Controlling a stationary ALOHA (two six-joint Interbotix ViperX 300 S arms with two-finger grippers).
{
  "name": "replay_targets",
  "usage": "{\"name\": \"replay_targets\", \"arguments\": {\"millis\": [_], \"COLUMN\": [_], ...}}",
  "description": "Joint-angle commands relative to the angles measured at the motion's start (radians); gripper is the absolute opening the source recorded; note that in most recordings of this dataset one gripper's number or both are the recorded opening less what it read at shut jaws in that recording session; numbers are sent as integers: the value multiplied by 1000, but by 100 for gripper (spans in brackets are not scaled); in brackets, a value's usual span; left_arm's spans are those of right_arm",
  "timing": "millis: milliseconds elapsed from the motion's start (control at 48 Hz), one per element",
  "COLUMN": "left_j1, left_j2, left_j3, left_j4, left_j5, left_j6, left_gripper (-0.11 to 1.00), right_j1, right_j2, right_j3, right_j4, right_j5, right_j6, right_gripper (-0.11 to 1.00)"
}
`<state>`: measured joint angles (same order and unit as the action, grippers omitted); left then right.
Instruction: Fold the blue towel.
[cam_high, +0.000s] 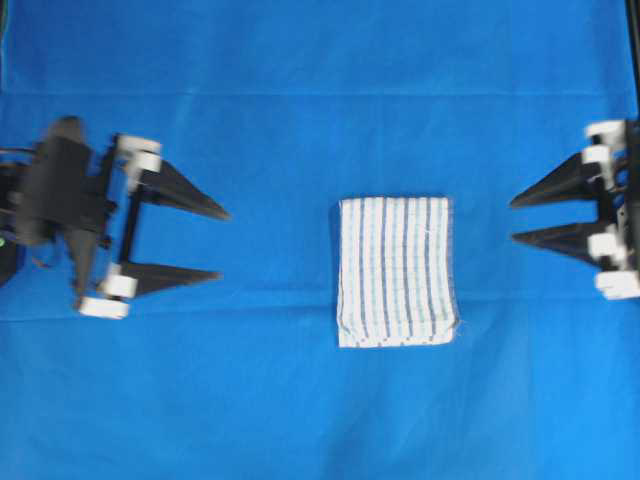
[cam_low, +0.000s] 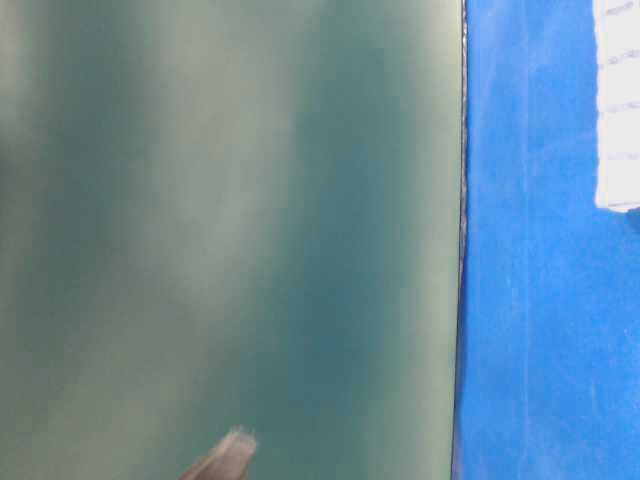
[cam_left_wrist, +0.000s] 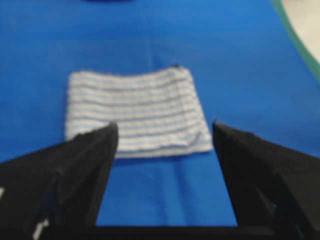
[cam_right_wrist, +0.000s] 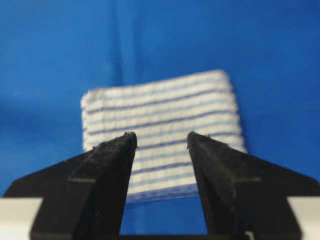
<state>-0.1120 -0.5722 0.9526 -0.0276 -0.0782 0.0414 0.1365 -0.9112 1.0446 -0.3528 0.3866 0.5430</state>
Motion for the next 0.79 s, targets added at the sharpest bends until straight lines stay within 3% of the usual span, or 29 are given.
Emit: {"name": "replay_targets", "arguments": {"millis": [0,146,417,625,771], "left_j1": [6,21,129,167,176], "left_j2": [-103,-268,-509,-637,-667], "left_j3": [38,107,265,383,416], "left_j4": [3,3,3,2,-2], "left_j5": [0,21,61,61,57], "left_j6": [28,66,67,54,51], "left_gripper": [69,69,69,69,69], "right_j1": [2,2,-25,-83,-89], "right_j2": [-66,-172,-327,-356,-348], "right_j3": [-2,37,153,232,244], "right_j4": [-31,-52,-58,-60,-57], "right_j5": [34,61,60,26,-3], "right_j6": [-2,-2,2,3,5], "right_gripper": [53,53,53,53,53]}}
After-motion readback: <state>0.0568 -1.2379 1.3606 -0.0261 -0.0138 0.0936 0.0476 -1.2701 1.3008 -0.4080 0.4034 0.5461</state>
